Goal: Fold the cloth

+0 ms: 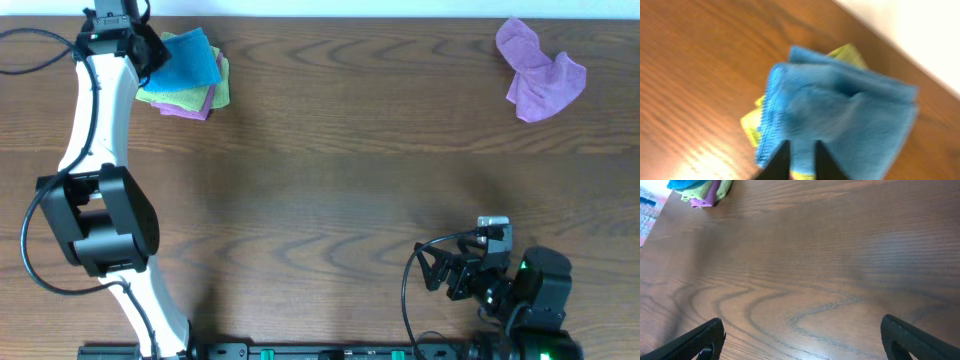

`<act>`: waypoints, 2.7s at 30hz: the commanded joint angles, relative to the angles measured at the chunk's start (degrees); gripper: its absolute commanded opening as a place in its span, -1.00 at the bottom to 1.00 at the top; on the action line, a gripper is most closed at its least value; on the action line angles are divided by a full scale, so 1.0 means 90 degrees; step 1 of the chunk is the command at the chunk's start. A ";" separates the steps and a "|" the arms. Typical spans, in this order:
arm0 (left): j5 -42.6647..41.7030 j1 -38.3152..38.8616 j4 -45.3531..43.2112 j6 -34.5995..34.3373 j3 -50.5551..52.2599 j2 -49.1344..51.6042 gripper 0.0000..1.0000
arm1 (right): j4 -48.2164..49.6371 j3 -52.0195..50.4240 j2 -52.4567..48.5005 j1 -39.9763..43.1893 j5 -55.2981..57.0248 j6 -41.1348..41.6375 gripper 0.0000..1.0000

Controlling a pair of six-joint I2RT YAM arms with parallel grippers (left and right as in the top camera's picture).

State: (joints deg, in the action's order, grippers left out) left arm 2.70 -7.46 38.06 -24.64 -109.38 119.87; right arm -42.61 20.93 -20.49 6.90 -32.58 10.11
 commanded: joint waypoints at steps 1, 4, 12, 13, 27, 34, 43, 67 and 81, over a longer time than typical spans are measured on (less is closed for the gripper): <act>-0.0466 -0.0034 -0.0148 -0.0333 -0.0158 -0.0126 -0.89 | -0.0007 -0.0007 0.0032 0.0046 -0.0024 0.0063 0.99; -0.0624 0.0015 -0.0483 -0.0534 -0.0155 -0.0068 -0.89 | -0.0007 -0.0007 0.0032 0.0046 -0.0024 0.0063 0.99; -0.0712 0.0284 -0.0954 -0.0797 -0.0155 0.0345 -0.89 | -0.0007 -0.0007 0.0032 0.0046 -0.0024 0.0063 0.99; -0.0714 0.0311 -0.0998 -0.0797 -0.0155 0.0398 -0.89 | -0.0007 -0.0007 0.0032 0.0046 -0.0024 0.0063 0.98; -0.0636 0.0408 -0.1445 -0.0981 -0.0155 0.1115 -0.89 | -0.0007 -0.0007 0.0032 0.0046 -0.0024 0.0063 0.98; -0.0296 0.0406 -0.1894 -0.0979 -0.0158 0.1511 -0.88 | -0.0007 -0.0007 0.0032 0.0046 -0.0024 0.0063 0.98; 0.0255 0.0396 -0.2596 -0.0974 -0.0155 0.1707 -0.87 | -0.0007 -0.0007 0.0032 0.0046 -0.0024 0.0063 0.98; 0.0049 0.0236 -0.2336 -0.0634 -0.0559 0.1855 -0.83 | -0.0007 -0.0007 0.0032 0.0046 -0.0024 0.0063 0.99; 0.0053 0.0245 0.0493 0.0024 -0.3028 0.1690 -0.81 | -0.0007 -0.0007 0.0032 0.0046 -0.0024 0.0063 0.99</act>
State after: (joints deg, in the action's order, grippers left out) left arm 2.61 -4.86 40.36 -26.50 -132.29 137.25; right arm -42.61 20.93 -20.49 6.90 -32.58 10.11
